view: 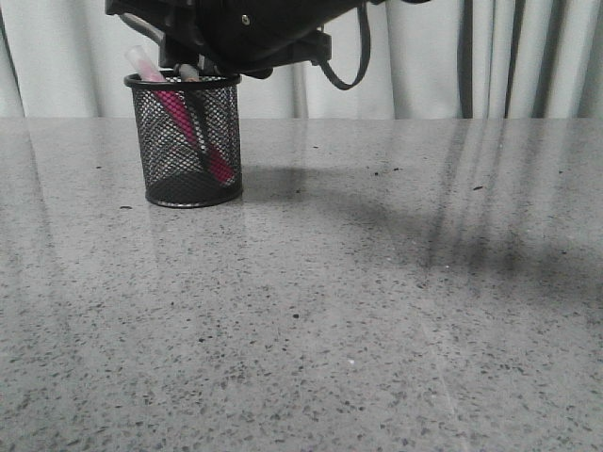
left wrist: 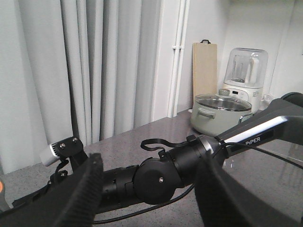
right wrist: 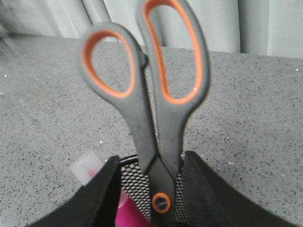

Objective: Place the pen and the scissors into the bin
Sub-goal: 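Lower the scissors blades-first into the cup and open the right gripper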

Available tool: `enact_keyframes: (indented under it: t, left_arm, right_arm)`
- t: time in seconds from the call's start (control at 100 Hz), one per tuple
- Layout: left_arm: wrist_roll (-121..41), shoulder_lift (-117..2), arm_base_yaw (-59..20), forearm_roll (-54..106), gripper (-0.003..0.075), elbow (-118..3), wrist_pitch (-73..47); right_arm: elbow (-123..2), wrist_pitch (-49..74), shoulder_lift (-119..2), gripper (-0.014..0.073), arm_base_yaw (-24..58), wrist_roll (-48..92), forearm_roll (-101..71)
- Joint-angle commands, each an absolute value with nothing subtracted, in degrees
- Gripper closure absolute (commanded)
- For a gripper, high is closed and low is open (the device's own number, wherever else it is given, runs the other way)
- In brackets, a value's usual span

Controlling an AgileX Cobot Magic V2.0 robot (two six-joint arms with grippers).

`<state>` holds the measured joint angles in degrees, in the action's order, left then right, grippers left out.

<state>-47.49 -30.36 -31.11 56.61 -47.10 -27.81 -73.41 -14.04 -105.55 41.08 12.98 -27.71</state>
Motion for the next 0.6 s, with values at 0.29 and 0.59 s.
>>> enact_keyframes:
  t: [0.29, 0.59]
  left_arm:
    - [-47.3, -30.6, -31.5, 58.7, 0.0334, -48.7, -25.7]
    - [-47.3, -30.6, -31.5, 58.5, 0.0333, -48.7, -25.7]
  right_arm:
    - [-74.7, -14.6, -101.5, 0.0293, 41.2, 12.8, -27.5]
    - [-74.7, -15.0, -98.0, 0.0293, 41.2, 12.8, -27.5]
